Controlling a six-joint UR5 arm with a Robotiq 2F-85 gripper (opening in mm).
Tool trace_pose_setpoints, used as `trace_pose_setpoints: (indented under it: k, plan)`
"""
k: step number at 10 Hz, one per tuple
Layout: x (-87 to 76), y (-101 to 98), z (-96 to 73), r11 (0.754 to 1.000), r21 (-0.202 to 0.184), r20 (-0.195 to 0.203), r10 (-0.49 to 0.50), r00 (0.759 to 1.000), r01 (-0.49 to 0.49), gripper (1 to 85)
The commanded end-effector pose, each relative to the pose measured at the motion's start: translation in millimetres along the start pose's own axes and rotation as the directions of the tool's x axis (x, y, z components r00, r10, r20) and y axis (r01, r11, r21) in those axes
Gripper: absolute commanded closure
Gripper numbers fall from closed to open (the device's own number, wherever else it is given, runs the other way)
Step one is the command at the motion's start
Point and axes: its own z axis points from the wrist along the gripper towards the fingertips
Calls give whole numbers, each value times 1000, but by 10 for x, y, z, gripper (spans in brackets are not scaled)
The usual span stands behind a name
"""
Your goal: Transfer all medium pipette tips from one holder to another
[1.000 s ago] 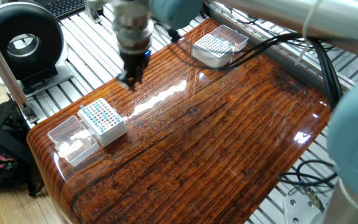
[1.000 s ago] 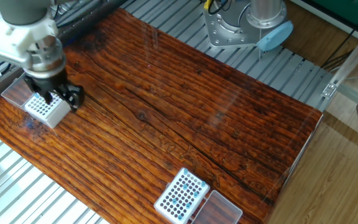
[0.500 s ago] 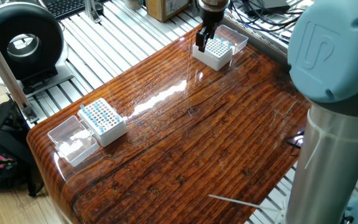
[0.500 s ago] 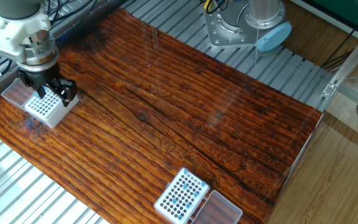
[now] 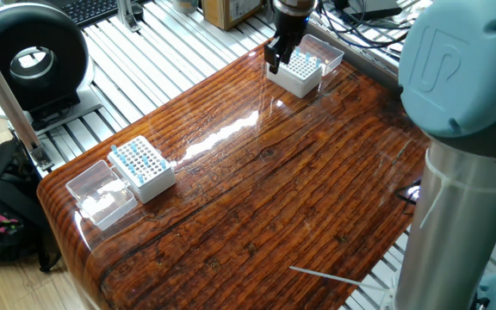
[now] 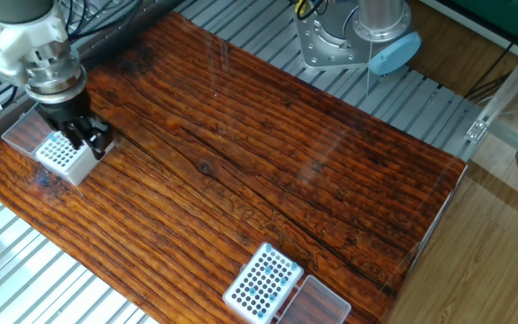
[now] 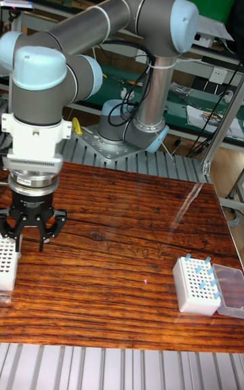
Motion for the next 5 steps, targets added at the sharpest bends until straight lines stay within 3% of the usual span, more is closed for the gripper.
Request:
trace_pose_setpoints:
  k: [1,5]
  plan:
    - [-9,-80,-47,996,-1,-6,94,996,-94,430]
    - [-108,-739,-255,1000,6,-30,-7,1000,7,427]
